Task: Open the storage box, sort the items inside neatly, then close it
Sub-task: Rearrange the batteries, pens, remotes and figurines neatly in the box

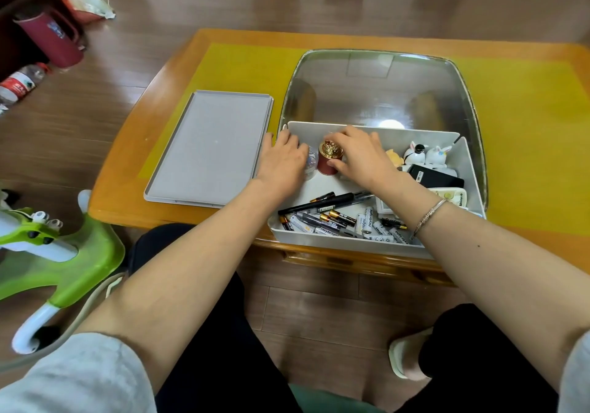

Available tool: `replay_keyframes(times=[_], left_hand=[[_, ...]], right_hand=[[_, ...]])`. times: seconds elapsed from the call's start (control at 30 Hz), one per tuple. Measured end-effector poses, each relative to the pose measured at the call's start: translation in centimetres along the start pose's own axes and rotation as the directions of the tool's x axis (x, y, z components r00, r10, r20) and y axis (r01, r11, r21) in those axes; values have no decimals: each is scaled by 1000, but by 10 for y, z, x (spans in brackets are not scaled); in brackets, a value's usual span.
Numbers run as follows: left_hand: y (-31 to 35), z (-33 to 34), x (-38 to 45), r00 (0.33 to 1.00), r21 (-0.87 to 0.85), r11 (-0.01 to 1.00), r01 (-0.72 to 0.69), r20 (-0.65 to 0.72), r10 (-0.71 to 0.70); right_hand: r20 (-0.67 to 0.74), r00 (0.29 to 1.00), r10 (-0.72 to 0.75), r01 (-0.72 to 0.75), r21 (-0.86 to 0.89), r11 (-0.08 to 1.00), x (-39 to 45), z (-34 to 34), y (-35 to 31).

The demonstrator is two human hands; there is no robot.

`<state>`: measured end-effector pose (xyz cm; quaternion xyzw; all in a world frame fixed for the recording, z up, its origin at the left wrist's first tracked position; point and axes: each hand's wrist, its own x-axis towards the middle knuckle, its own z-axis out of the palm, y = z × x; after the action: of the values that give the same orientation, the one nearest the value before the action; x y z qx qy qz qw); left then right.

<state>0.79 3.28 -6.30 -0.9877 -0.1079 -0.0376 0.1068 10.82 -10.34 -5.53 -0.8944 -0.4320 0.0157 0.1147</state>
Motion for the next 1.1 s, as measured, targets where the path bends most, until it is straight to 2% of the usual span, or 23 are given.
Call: replay_keyframes(times=[0.33, 0.5, 0.7, 0.93, 1.1], left_hand=[[2, -3, 9, 998, 11, 1000, 26, 53, -26], [0, -1, 8, 998, 29, 1000, 10, 55, -11], [0, 3, 7, 999, 12, 1000, -5, 51, 4], [2, 4, 6, 1000, -81, 997, -5, 24, 7], [9, -3, 10, 1000, -122, 992, 15, -1, -15]], right_hand=[[-13, 996, 85, -84, 26, 996, 2, 0, -10], [34, 996, 77, -79, 65, 995, -1, -2, -5], [-59, 997, 44, -51, -118, 992, -16, -15, 23], [39, 998, 57, -45, -261, 964, -25, -8, 29], [54, 995, 86, -63, -333, 941, -18, 5, 20]])
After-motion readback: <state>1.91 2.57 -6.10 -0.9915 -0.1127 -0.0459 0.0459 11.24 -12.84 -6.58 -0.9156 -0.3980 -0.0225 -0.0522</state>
